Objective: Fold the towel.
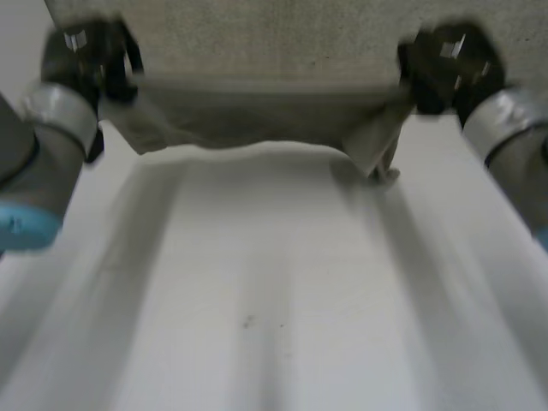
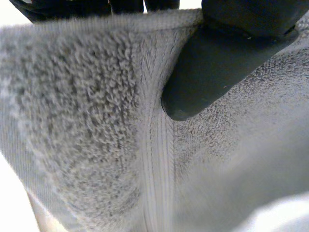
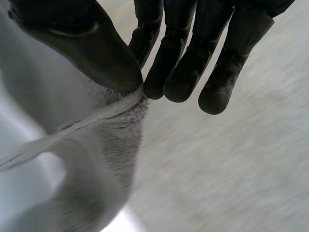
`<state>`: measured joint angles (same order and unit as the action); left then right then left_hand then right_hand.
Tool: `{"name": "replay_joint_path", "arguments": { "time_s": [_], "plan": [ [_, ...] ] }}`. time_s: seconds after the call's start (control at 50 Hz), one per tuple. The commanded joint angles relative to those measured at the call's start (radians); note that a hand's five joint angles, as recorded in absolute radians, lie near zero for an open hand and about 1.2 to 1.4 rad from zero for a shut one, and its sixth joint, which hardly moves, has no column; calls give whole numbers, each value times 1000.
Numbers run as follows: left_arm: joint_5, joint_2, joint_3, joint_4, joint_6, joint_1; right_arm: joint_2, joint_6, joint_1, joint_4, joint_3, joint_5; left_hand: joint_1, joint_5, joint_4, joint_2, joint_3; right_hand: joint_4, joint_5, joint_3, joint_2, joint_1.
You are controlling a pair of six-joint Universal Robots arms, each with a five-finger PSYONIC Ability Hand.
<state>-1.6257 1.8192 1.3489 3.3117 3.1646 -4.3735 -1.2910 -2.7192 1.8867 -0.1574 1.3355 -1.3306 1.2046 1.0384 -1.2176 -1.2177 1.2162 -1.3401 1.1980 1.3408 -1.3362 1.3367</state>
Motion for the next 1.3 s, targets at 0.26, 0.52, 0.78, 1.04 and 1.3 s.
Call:
{"name": "replay_joint_path", "arguments": {
  "time_s": [0.26, 0.52, 0.78, 1.04, 1.3],
  "plan": [
    [43, -15, 493, 149, 100, -104, 136, -95, -58, -100, 375, 48, 192, 183, -179, -179, 180, -56, 24, 55, -60, 60],
    [47, -77, 492, 154, 94, -104, 174, -341, -64, -103, 361, 21, 192, 183, -179, -179, 180, 832, -865, -833, 828, -829],
    [47, -74, 493, 154, 94, -109, 200, -496, -67, -93, 370, -68, 192, 183, -179, -179, 180, 891, -924, -892, 887, -888],
    [47, -72, 495, 154, 94, -109, 246, -493, -67, -96, 369, -64, 192, 183, -179, -179, 180, 827, -859, -827, 823, -823],
    [49, -70, 497, 154, 94, -110, 328, -504, -57, -103, 312, -68, 192, 183, -179, -179, 180, 704, -736, -704, 700, -700]
  ]
}}
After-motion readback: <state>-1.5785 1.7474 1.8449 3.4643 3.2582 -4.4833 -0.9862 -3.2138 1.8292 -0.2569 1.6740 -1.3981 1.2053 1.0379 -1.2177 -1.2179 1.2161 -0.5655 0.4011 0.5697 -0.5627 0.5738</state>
